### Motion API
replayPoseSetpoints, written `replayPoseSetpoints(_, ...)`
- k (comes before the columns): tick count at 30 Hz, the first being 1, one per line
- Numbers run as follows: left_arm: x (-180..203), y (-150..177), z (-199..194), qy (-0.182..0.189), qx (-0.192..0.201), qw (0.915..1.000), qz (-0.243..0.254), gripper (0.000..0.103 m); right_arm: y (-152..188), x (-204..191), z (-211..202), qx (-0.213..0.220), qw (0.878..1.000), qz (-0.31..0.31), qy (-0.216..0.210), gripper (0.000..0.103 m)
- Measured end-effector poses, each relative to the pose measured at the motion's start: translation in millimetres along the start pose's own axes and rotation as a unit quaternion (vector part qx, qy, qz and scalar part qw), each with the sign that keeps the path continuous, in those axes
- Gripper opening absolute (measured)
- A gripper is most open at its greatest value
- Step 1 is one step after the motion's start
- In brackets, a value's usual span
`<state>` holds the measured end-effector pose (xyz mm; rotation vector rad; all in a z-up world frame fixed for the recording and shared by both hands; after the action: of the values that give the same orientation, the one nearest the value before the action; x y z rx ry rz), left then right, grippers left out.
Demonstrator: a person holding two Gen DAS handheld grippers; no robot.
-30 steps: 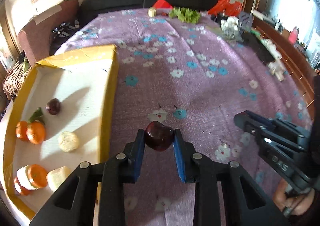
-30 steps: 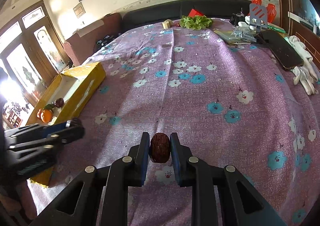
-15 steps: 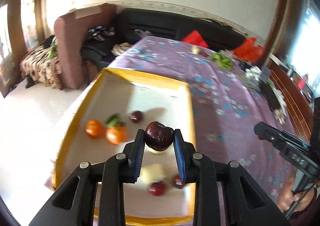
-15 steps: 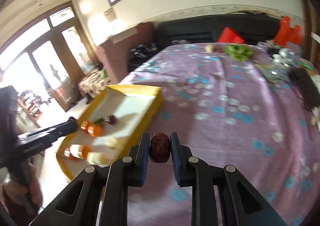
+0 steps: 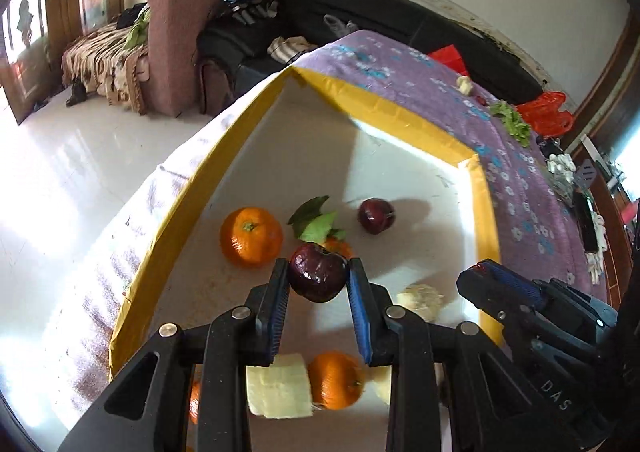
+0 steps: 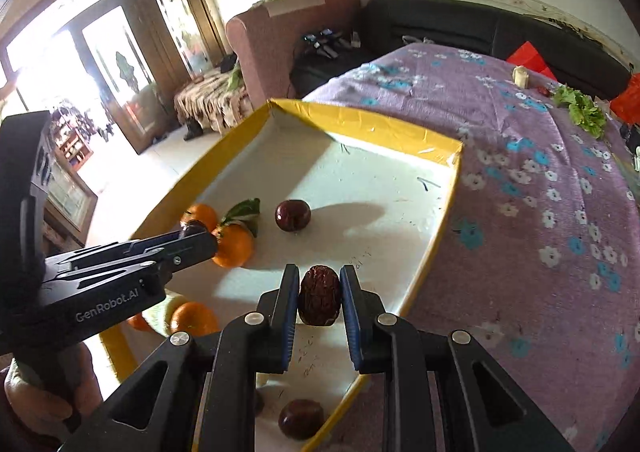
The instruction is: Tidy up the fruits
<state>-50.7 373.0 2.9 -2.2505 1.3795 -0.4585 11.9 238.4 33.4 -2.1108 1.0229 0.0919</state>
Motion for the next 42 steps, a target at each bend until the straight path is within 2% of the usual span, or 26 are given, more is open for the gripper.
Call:
replayPoseSetpoints(3, -3.7, 2.3, 2.3, 0.003, -0.003, 1.0, 0.0, 0.031, 3.4, 2.0, 17.1, -0.017, 1.0, -0.008, 0.014, 0.024)
replayPoseSetpoints(7, -7.6, 3.4, -8.8, 0.009, 0.011, 0.9999, -0.007, 0.061, 7.0, 0.9, 20.6, -0.02, 0.999, -0.02, 0.027, 0.024)
replayPoseSetpoints(10, -11.8, 2.1, -24.7, -0.003, 0.032, 0.9994, -0.01, 0.068, 7.9, -1.1, 15.1, -0.016, 0.999, -0.026, 0.03, 0.025)
replayPoseSetpoints(18, -15.7, 10.0, -84.8, -0.02, 0.096, 0.9946, -0.034, 0.081, 8.4, -13.3, -30.5, 0.035, 0.998, -0.039, 0.028, 0.044)
replayPoseSetpoints(21, -16.8, 17.3, -104.7, -0.042, 0.12, 0.9909, -0.044, 0.083, 13.4, -19.4, -48.1, 0.051, 0.998, -0.037, 0.028, 0.046)
replayPoseSetpoints(23, -21.4, 22.1, -117.3, -0.08, 0.138, 0.9857, -0.054, 0.087, 19.3, -21.1, -59.5, 0.061, 0.997, -0.034, 0.028, 0.048)
replayPoseSetpoints(28, -31.0, 33.4, -152.6, -0.144, 0.198, 0.9665, -0.076, 0.101, 40.4, -25.2, -84.4, 0.086, 0.995, -0.027, 0.038, 0.069)
replayPoseSetpoints(31, -30.7, 39.5, -167.0, -0.154, 0.226, 0.9585, -0.081, 0.103, 55.2, -26.9, -92.7, 0.091, 0.994, -0.031, 0.053, 0.076)
replayPoseSetpoints(38, -24.3, 48.2, -164.2, -0.197, 0.218, 0.955, -0.044, 0.103, 76.1, -34.1, -99.9, 0.093, 0.993, -0.037, 0.066, 0.082)
replayPoseSetpoints(42, -40.5, 52.1, -170.5, -0.215, 0.22, 0.9497, -0.057, 0.103, 76.5, -43.3, -98.2, 0.098, 0.992, -0.049, 0.068, 0.083)
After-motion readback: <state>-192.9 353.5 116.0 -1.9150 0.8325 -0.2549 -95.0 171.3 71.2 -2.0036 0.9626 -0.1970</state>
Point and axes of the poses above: each gripper's, at about its wrist camera, not at the fingertips, and z roughly the way its jaws point, x to its right, y to its underside, the point moved 6 cm from there along z, roughly the way its jaws point, and after that the axes turned 13 degrees about -y, right-handed, at the moved point
